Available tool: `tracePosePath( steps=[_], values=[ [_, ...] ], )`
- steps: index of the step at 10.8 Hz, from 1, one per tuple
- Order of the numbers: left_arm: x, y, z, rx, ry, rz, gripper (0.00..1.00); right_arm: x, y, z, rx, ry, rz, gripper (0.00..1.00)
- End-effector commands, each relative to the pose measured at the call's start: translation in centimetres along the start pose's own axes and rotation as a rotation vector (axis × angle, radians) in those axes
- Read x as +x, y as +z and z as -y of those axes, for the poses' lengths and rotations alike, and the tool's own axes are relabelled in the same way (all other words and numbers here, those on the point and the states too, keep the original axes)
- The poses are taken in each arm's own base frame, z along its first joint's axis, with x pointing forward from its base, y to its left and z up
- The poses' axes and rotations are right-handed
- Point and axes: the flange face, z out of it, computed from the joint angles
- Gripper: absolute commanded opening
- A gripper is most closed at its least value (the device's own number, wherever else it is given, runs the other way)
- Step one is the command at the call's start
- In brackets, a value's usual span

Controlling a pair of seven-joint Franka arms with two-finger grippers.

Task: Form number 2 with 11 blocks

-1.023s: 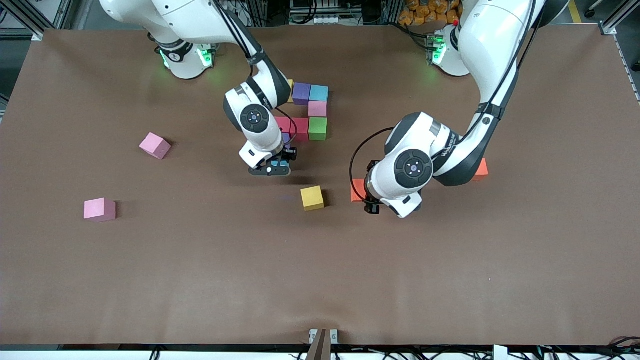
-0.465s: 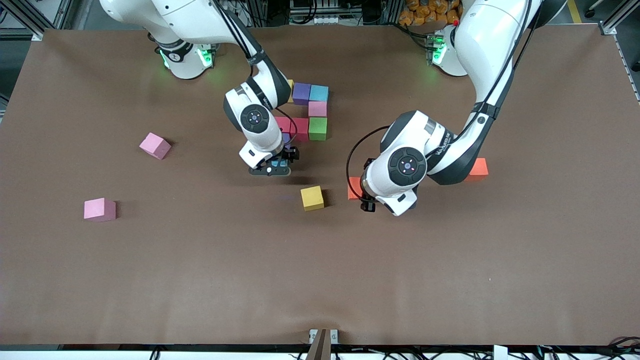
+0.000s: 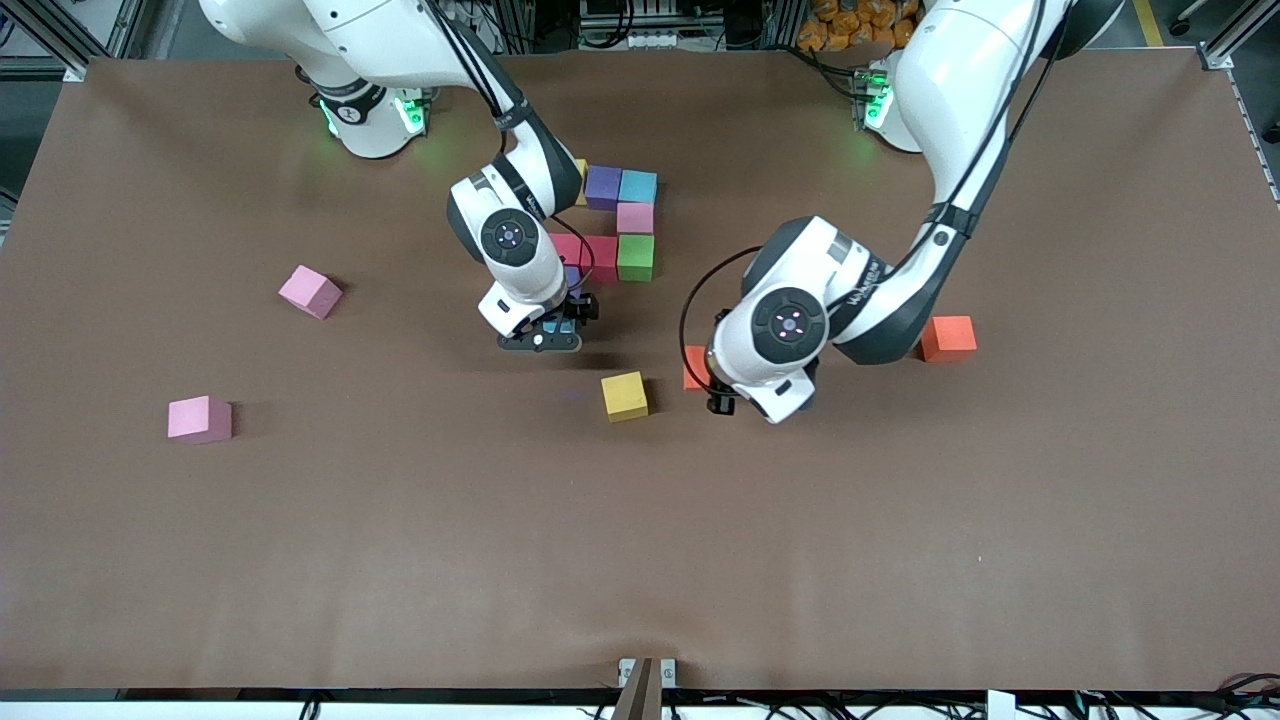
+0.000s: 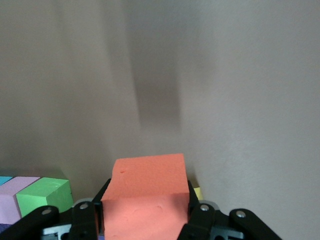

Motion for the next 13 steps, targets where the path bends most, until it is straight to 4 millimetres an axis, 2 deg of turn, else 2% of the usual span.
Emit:
tracePosePath(
  steps=[1,5,9,12,13],
  values=[
    [-1.6,0.7,0.7,0.009,-0.016,0.013,0.0,-0.1,-0.9,0.3,0.014,0.018,-0.007,0.93],
    [-4.9,2.1,2.4,0.002,-0.003,0.008,0.0,-0.3,-2.6,-0.2,0.031,0.019,-0.019,0.93],
    [-6.4,3.9,3.0,0.001,0.009,0.003,0.0,-0.5,-4.5,-1.5,0.051,0.019,-0.028,0.93],
    [-7.1,5.0,3.4,0.005,0.023,-0.002,0.0,-1.1,-7.1,-2.9,0.076,0.013,-0.047,0.93],
    [-7.4,5.5,3.5,0.009,0.028,-0.004,0.0,-0.9,-8.6,-4.2,0.087,0.017,-0.057,0.93]
  ],
)
